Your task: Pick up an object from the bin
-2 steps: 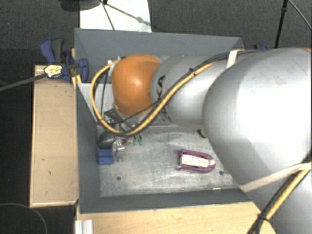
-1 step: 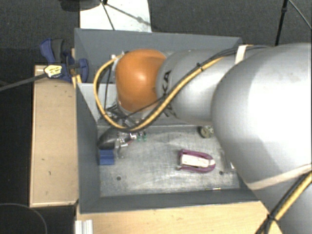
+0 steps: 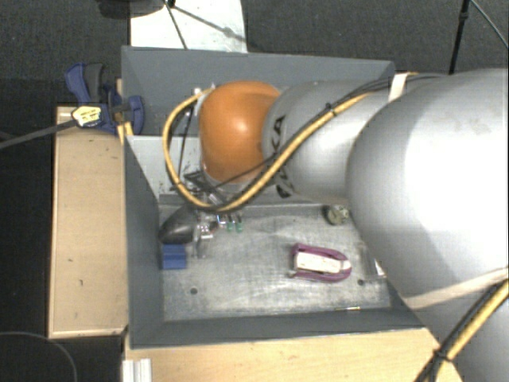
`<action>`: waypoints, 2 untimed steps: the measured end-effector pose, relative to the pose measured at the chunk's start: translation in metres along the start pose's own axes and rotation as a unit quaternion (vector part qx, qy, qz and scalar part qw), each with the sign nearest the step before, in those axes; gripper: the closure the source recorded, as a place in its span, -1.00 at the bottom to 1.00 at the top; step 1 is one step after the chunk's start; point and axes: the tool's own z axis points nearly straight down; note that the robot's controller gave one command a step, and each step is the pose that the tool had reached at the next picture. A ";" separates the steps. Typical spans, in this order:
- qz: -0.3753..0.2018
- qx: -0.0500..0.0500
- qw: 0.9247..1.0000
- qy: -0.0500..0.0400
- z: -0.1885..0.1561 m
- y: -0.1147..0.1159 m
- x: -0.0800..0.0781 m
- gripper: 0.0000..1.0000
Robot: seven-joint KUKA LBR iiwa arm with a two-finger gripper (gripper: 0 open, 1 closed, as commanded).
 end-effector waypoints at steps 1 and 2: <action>-0.028 0.000 1.000 0.001 0.029 0.012 0.000 -1.00; -0.026 0.000 1.000 0.001 0.029 0.012 -0.001 -1.00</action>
Offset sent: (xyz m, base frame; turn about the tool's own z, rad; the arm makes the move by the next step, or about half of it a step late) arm -0.0012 0.0106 -0.0307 -0.0554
